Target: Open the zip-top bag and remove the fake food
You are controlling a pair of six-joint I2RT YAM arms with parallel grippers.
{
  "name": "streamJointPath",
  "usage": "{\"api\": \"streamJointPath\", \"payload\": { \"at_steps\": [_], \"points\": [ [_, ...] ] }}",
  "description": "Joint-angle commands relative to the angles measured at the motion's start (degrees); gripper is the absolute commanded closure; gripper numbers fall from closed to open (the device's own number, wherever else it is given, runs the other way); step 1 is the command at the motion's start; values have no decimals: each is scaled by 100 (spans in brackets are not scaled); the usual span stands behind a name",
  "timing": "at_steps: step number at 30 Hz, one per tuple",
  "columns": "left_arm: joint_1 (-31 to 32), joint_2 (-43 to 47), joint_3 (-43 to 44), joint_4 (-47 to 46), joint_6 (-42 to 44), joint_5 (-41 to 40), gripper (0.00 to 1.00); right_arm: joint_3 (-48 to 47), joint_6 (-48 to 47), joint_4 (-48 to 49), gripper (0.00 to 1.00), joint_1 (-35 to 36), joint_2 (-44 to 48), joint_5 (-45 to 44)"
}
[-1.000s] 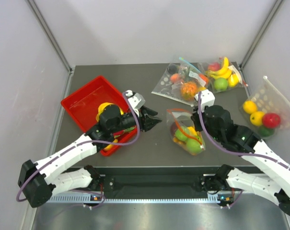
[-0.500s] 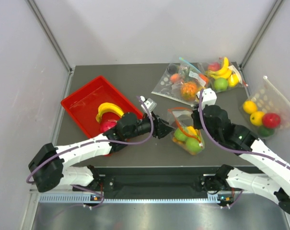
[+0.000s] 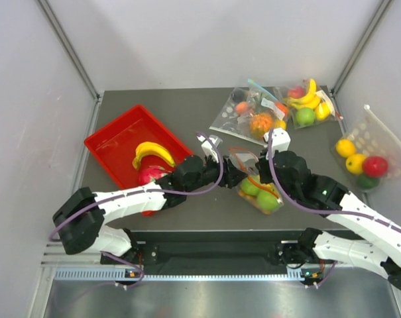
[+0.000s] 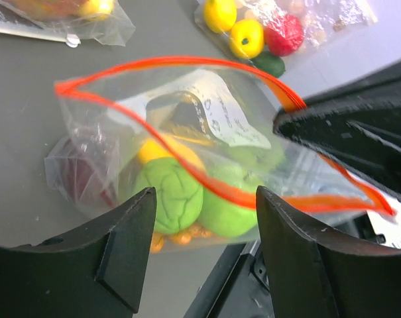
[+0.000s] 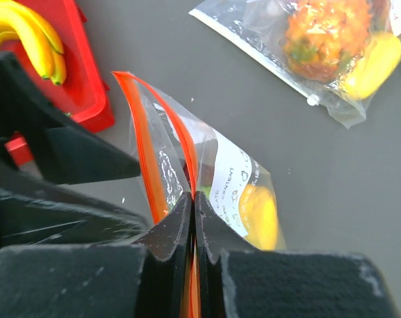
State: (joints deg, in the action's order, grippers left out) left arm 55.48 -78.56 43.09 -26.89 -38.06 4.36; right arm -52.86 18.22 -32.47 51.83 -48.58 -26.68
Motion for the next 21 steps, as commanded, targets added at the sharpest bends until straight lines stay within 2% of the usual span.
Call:
{"api": "streamJointPath", "payload": {
  "at_steps": [1,7,10,13,15,21],
  "points": [
    [85,-168,375,-229,-113,-321,34,21,94,382,100,160,120,-4],
    [155,-458,542,-264,-184,-383,37,127,76,355,100,310,234,5],
    [199,-598,683,-44,-123,-383,62,206,103,381,100,371,305,-48],
    [217,-616,683,26,-79,-550,91,224,103,320,100,380,358,-180],
    [209,-573,692,70,18,-576,100,215,68,276,100,371,332,-381],
    [182,-580,1165,448,676,-271,100,5,-239,127,100,179,261,-1409]
  ]
}}
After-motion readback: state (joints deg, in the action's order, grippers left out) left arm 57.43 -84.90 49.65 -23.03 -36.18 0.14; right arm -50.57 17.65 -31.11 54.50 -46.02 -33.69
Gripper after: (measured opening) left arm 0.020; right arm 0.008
